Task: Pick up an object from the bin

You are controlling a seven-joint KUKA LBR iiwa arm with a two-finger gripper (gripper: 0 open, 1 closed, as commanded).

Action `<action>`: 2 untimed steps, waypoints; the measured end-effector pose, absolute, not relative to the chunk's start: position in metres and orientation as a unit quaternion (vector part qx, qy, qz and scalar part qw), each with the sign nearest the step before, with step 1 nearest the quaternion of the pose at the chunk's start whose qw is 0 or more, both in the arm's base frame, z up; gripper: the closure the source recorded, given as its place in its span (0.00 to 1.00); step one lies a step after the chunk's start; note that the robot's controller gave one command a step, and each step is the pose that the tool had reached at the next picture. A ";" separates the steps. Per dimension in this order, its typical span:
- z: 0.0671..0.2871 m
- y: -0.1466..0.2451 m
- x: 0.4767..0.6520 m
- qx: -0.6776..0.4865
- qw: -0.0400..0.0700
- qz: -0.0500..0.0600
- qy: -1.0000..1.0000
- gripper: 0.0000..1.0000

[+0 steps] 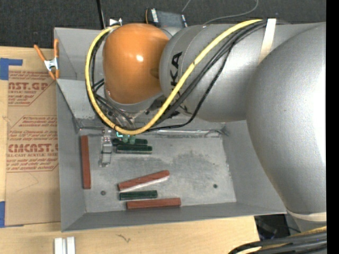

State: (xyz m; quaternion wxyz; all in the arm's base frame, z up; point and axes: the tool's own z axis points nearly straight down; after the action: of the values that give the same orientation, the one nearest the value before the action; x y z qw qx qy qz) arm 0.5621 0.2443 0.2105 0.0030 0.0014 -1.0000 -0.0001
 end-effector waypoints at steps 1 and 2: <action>0.072 0.217 0.556 -0.097 0.003 0.001 -0.995 0.00; 0.145 0.146 0.537 -0.085 -0.003 0.001 -0.996 0.00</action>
Offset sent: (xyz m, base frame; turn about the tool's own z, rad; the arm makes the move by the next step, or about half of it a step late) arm -0.0041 -0.0275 -0.1338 0.1977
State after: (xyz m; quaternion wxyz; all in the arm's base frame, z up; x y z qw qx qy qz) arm 0.5372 0.1459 0.1446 -0.0030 -0.0853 -0.9963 0.0008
